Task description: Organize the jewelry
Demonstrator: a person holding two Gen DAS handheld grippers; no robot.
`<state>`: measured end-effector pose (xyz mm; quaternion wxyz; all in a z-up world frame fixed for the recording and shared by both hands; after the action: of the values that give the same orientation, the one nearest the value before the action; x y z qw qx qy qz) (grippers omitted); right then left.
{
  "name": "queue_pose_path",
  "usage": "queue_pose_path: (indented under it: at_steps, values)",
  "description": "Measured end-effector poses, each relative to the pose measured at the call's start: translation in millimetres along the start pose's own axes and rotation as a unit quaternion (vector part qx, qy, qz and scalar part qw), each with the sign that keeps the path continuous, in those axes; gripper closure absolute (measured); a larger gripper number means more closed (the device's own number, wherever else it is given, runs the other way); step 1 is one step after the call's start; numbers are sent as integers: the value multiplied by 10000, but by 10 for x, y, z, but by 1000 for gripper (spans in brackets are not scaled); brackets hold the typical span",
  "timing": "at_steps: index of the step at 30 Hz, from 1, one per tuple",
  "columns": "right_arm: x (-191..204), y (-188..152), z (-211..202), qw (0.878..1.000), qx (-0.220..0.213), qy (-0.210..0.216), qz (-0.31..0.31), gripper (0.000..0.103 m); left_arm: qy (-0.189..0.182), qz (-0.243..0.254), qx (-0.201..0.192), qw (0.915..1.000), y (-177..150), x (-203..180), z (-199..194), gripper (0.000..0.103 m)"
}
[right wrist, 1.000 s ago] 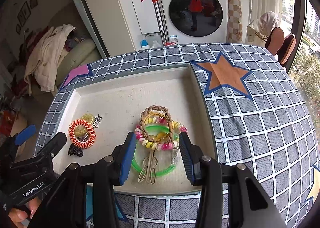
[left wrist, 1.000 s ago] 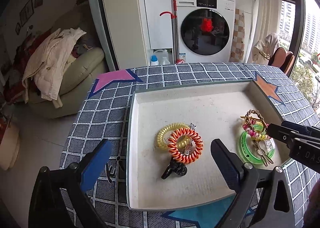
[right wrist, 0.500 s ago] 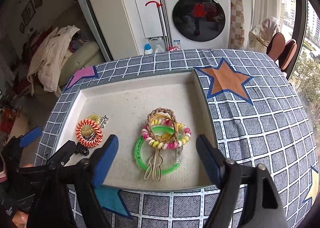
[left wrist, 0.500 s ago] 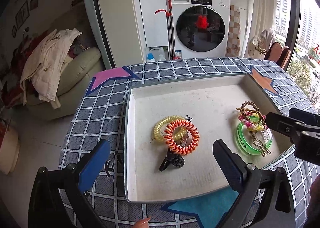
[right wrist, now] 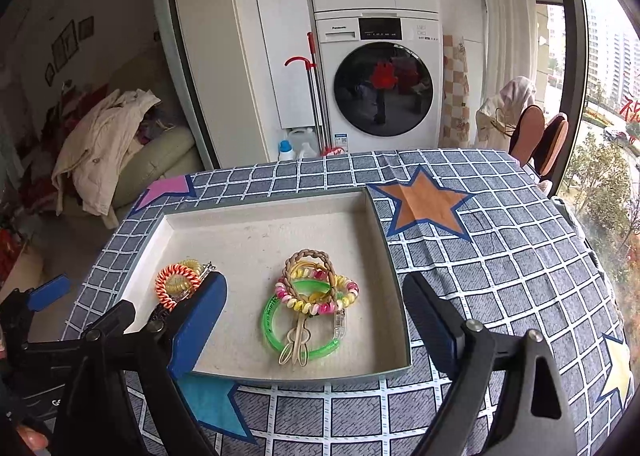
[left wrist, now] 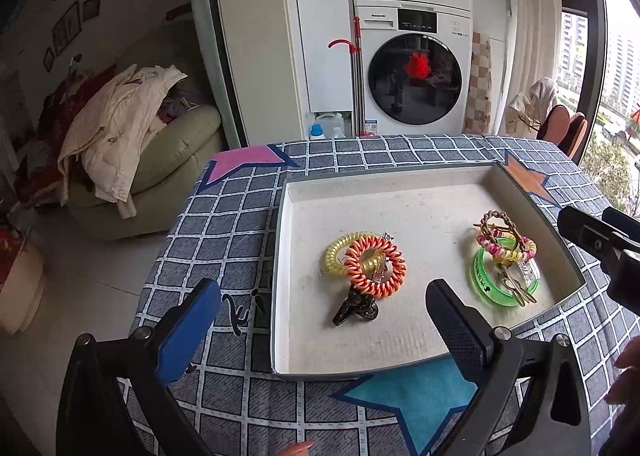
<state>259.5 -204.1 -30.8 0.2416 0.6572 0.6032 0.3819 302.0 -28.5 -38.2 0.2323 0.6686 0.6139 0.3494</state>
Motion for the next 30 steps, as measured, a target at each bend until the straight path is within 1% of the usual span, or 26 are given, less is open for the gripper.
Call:
queue_pose_path:
  at_steps: [5,10,14,22,30]
  values:
    - [39,-50,-121,9996,-252,-64,-144,12,71,-224,-134,9996,-78,82,-111,0]
    - [71,-168,-212,9990,-329,-155,-251,12,180,-313,-307,9989,-151,121,-226,0]
    - [76,-288,-252,9989,-273,-209,-319,12,291,-414,-439,9978,-230,145,-299,0]
    - [53,-470,-312,9978,-329,-403,-418,12,358,-497,-410,9973,-374,159,-322,0]
    - [85,-479,-383,9968,-434,-446,-508,12,335,-473,-448,9973,-394,142,-380,0]
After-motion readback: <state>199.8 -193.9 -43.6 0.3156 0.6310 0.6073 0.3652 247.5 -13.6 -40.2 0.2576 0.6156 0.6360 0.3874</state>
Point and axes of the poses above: each gripper's, at about its wrist camera, not at the fingertips, and z roughly the way its jaws point, x to its left, y to its top, the point moved 7 cm from there along z, roughly the way its jaws point, and after that the axes turned 9 degrees about y, right-handed, at the moved point
